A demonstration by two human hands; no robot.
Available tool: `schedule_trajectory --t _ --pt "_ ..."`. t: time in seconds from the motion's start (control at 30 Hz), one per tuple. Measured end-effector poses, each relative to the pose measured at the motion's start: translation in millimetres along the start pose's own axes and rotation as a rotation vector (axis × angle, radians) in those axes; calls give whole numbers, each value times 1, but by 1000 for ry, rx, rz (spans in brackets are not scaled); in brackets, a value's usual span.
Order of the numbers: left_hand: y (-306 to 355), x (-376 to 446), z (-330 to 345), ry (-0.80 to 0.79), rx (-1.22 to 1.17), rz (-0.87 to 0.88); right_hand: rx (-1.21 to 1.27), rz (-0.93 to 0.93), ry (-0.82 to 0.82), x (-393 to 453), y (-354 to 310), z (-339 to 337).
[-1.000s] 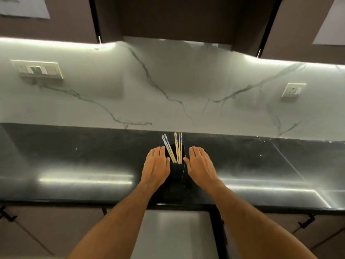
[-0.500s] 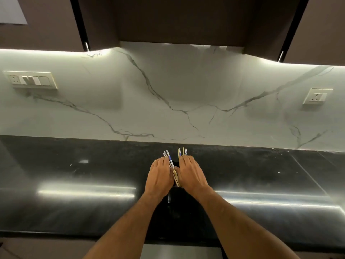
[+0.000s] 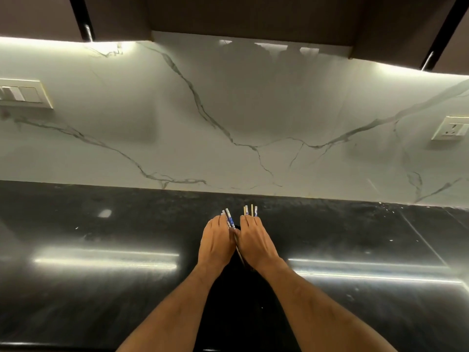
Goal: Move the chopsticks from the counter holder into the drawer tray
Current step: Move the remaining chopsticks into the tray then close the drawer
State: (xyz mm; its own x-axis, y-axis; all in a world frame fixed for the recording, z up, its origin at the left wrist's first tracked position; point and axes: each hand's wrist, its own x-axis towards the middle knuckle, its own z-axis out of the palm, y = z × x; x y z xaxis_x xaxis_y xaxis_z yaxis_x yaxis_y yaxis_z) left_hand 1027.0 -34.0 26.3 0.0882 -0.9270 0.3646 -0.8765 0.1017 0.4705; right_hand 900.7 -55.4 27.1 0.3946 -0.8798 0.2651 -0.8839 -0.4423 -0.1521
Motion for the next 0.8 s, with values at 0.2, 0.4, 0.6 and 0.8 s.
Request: schedule_trajectory --t 0.2,0.4,0.6,0.8 --pt "-4 7 8 -28 -120 -78 51 13 9 6 -2 5" --pt "-3 15 11 -87 -242 -156 71 2 33 10 -5 6" --pt "-2 18 14 -88 -342 -230 100 63 81 8 -6 9" --pt "-2 17 18 -67 -424 -187 256 113 6 12 -10 5"
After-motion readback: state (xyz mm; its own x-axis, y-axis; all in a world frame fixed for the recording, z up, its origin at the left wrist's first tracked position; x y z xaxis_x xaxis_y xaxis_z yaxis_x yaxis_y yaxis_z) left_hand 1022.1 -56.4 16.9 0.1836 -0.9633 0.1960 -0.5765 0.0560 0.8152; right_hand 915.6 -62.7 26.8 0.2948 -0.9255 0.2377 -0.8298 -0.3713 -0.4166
